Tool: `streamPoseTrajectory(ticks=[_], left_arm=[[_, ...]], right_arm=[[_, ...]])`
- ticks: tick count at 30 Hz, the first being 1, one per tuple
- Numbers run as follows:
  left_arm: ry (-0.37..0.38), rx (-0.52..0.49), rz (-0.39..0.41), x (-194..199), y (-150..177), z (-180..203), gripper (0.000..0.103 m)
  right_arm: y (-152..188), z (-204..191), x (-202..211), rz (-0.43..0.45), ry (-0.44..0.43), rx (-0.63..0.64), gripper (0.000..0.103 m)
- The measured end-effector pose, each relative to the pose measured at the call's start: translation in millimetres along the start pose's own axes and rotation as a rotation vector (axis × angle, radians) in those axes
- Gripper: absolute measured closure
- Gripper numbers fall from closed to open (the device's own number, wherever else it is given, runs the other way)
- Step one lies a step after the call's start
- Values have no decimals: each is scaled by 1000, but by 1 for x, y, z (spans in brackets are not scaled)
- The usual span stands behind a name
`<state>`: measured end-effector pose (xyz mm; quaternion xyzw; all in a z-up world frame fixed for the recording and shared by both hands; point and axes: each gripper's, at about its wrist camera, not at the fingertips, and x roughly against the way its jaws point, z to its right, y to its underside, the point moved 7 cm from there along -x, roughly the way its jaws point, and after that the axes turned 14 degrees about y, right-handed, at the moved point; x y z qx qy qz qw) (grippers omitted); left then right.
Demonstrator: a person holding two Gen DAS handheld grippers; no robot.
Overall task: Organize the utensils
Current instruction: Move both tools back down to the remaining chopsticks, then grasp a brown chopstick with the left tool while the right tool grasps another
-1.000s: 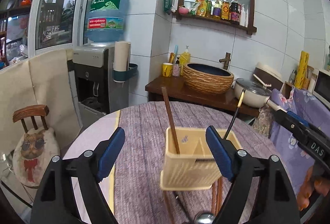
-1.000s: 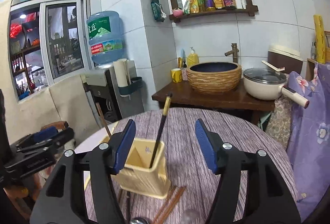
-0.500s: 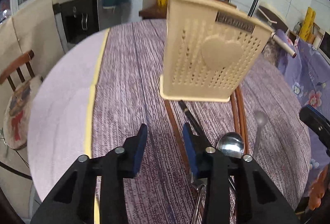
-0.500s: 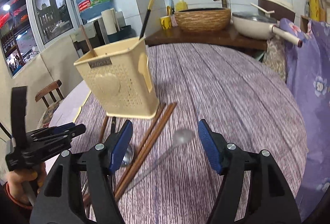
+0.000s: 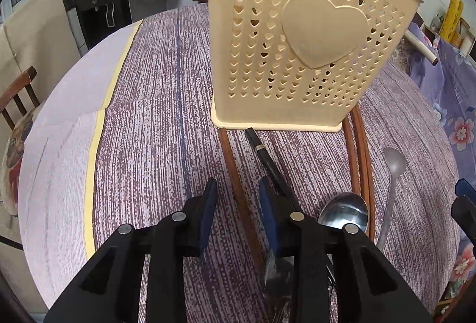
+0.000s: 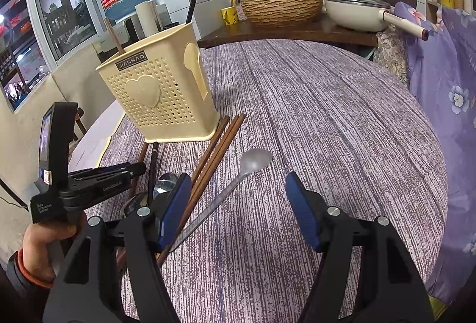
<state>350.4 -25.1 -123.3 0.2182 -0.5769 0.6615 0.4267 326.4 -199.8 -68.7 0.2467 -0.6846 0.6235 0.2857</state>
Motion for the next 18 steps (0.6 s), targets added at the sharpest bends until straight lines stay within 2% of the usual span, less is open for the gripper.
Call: streamPoseTrajectory(ticks=[6, 9, 14, 18], left_arm=[[-39, -24, 4, 3, 2, -7, 91], [-35, -17, 5, 6, 2, -16, 90], [-49, 9, 10, 11, 1, -35, 90], [-46, 20, 10, 13, 0, -44, 90]], right_arm=[[-2, -11, -15, -30, 12, 21, 37], [-4, -21, -29, -61, 18, 36, 37], [-14, -40, -56, -87, 40, 90, 46], [-22, -42, -82, -105, 100, 125, 56]])
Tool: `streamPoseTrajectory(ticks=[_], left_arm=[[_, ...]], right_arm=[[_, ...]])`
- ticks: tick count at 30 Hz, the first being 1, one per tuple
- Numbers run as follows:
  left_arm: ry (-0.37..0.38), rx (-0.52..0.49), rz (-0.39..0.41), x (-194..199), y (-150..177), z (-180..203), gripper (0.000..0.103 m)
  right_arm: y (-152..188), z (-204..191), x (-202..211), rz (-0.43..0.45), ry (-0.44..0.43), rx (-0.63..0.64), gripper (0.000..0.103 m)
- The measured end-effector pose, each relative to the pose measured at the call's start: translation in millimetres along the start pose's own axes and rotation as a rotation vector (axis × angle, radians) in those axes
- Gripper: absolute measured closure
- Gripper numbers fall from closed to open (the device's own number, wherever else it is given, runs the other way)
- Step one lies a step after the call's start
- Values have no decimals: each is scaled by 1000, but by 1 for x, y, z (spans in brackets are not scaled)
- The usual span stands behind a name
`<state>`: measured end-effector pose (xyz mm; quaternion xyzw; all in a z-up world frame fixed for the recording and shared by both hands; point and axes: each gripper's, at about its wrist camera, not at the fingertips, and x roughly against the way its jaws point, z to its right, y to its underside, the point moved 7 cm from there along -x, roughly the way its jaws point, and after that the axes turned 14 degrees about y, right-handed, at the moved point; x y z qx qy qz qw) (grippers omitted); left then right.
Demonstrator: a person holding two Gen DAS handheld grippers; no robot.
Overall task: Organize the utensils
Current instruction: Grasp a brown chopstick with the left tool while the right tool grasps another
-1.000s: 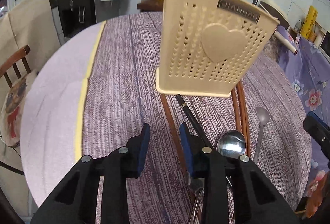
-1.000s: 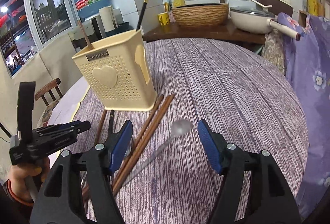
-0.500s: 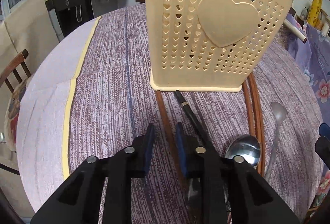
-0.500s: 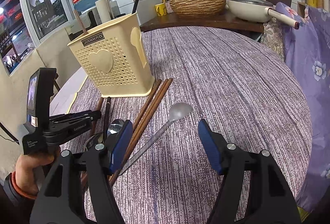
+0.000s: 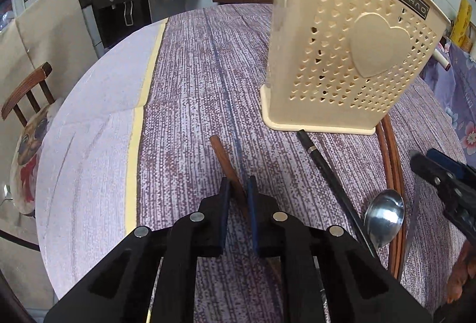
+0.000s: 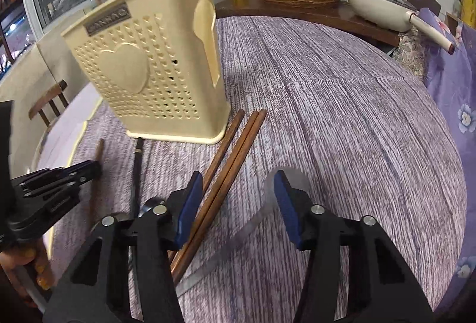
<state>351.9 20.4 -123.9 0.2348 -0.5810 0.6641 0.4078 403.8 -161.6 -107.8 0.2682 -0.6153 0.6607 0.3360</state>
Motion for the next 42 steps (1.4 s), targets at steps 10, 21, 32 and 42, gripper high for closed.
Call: streamPoseTrajectory(ticks=[10, 21, 32, 42], left_arm=[[8, 2, -1, 1, -2, -2, 89], [12, 11, -4, 0, -3, -2, 89], [10, 7, -11, 1, -4, -1, 89], [-29, 39, -4, -7, -11, -1, 90]], right_arm=[[-10, 12, -25, -65, -26, -17, 69], [-21, 11, -42, -134, -94, -99, 69], [-30, 22, -54, -169, -35, -92, 74], [-29, 12, -51, -94, 133, -135, 86]])
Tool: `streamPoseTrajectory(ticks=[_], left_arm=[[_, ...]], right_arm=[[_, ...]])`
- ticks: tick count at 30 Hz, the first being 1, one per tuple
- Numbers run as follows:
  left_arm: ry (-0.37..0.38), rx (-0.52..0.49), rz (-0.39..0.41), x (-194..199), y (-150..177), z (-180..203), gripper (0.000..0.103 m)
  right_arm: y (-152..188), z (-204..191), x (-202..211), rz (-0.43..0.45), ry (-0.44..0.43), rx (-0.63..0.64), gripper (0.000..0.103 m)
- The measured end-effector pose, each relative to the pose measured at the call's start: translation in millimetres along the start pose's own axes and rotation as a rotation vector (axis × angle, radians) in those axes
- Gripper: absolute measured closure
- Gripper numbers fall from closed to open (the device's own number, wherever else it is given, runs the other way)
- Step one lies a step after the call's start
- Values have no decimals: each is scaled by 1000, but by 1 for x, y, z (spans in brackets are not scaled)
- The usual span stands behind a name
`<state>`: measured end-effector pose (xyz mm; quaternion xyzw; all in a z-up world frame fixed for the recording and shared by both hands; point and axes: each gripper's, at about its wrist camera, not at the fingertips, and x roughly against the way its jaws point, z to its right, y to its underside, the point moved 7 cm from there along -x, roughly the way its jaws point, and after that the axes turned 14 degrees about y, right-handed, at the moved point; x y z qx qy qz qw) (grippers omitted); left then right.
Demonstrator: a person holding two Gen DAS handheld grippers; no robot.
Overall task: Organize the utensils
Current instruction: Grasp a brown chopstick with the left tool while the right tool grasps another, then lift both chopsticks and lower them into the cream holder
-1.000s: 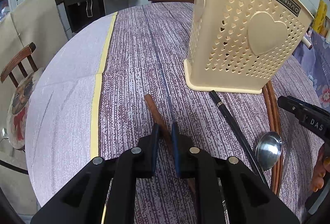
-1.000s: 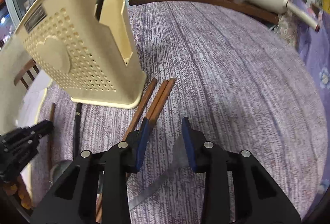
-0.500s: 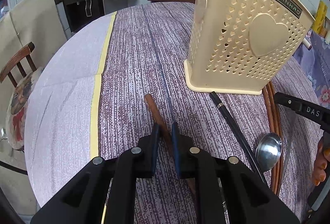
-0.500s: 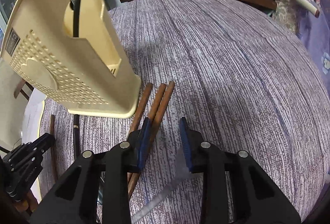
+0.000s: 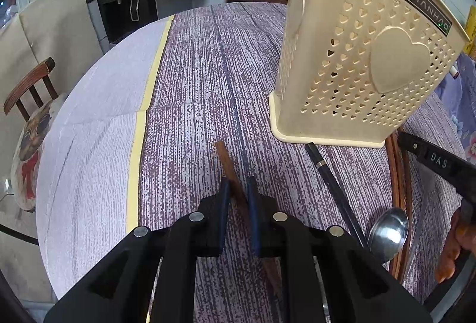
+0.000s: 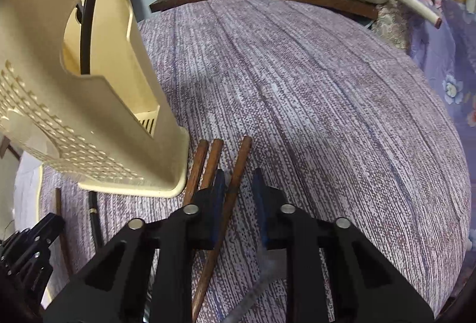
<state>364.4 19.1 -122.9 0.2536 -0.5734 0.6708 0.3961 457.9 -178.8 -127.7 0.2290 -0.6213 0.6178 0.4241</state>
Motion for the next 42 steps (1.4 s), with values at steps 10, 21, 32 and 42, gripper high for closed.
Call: streamPoseTrajectory(ticks=[10, 21, 32, 42], left_arm=[[-47, -17, 16, -2, 0, 8, 92], [-8, -7, 67, 8, 0, 16, 93], [49, -4, 147, 37, -13, 26, 93], [91, -24, 225, 65, -25, 35, 94]], right_arm=[[1, -1, 1, 19, 25, -13, 92], [-9, 19, 8, 8, -155, -155, 94], [-19, 39, 41, 91, -251, -193, 95], [-28, 47, 95, 202, -353, -145, 95]])
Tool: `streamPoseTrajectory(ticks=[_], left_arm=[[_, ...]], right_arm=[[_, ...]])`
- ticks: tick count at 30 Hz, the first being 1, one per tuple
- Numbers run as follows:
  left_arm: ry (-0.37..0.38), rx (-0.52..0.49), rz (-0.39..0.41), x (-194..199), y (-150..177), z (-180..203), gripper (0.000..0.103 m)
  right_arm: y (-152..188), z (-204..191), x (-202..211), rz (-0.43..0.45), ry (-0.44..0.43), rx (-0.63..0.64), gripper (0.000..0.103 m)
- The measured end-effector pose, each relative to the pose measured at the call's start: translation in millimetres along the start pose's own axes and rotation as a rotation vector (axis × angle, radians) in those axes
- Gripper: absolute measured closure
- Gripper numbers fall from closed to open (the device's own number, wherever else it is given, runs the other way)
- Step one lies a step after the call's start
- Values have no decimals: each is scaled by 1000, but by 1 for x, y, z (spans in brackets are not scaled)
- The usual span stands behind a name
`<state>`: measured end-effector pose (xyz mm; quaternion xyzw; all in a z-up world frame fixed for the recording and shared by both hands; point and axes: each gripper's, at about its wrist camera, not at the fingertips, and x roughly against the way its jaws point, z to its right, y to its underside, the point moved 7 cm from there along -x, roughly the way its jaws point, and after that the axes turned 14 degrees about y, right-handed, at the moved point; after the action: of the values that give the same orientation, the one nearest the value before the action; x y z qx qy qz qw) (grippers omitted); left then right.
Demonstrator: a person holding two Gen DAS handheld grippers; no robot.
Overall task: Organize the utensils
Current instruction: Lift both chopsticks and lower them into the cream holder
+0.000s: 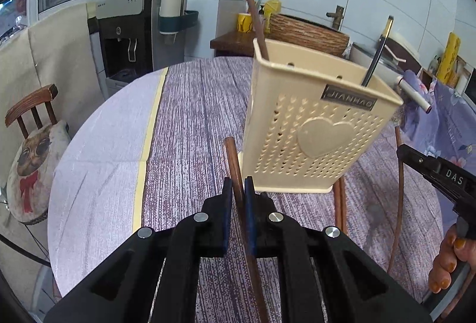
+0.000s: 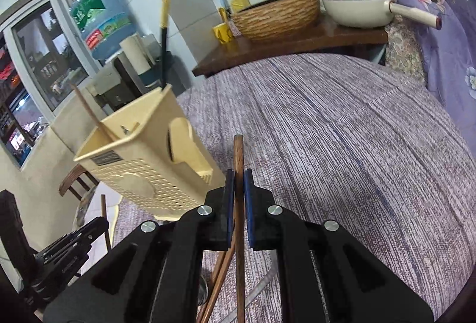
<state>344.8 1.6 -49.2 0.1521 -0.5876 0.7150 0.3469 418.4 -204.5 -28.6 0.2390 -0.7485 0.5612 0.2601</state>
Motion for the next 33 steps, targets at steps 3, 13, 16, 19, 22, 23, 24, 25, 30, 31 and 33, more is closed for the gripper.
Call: streamPoseTrajectory(ticks=[3, 13, 16, 19, 22, 23, 24, 25, 30, 31, 33], left_arm=[[12, -5, 22, 8, -6, 2, 95], [44, -11, 104, 43, -34, 7, 95], [51, -19, 129, 55, -38, 10, 95], [64, -22, 156, 68, -43, 11, 95], [73, -27, 187, 81, -49, 14, 95], [75, -30, 193, 83, -50, 15, 95], [72, -37, 199, 86, -52, 16, 95], [67, -44, 204, 88, -53, 16, 95], [70, -52, 214, 94, -55, 15, 95], [70, -52, 215, 95, -56, 15, 95], [68, -56, 220, 98, -57, 15, 95]], right_arm=[[-4, -2, 15, 22, -29, 9, 95], [-23, -9, 59, 95, -94, 53, 95], [-25, -12, 72, 117, -108, 78, 96], [-29, -13, 86, 144, -119, 102, 96], [-33, -15, 97, 160, -128, 118, 96], [-33, -16, 100, 162, -130, 128, 96], [-33, -19, 104, 165, -134, 141, 96], [-34, -20, 107, 167, -138, 150, 96], [-39, -25, 119, 178, -155, 168, 96], [-40, -25, 120, 177, -159, 168, 96], [-42, -27, 123, 177, -163, 173, 96]])
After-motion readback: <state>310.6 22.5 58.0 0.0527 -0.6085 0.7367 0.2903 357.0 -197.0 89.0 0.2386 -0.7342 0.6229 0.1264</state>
